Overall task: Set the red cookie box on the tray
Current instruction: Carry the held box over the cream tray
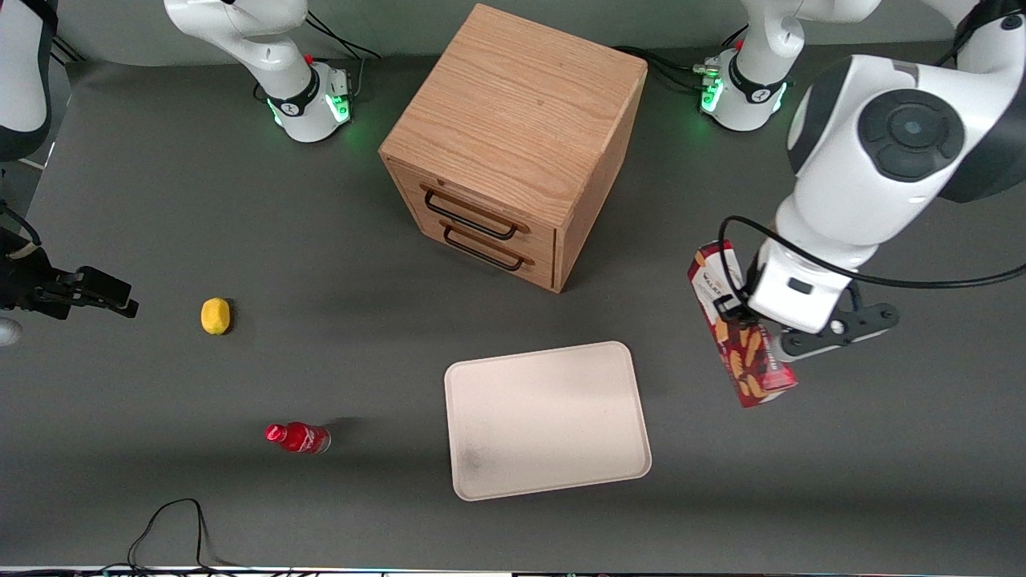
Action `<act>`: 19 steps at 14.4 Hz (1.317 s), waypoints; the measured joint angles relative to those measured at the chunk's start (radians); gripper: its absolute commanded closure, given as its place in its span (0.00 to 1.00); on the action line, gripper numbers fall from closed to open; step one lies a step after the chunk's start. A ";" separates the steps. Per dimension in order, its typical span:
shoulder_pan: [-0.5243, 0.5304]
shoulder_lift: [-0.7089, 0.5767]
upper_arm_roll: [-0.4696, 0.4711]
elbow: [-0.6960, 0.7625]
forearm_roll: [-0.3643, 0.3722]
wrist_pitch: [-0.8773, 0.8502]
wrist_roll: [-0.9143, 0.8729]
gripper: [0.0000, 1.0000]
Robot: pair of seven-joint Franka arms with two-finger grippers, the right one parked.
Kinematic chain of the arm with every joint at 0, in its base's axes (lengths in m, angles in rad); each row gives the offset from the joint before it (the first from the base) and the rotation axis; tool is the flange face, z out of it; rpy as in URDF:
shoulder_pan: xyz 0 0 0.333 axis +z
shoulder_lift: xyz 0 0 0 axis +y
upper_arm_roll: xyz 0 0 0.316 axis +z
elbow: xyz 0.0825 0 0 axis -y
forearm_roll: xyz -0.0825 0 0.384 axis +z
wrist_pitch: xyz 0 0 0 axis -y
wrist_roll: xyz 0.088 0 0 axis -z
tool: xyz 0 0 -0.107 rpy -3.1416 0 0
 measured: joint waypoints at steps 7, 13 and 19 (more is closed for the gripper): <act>-0.133 0.069 -0.001 0.069 -0.003 0.020 0.057 1.00; -0.132 0.198 0.014 0.127 -0.022 0.111 0.050 1.00; -0.130 0.351 0.017 0.128 -0.026 0.273 -0.019 1.00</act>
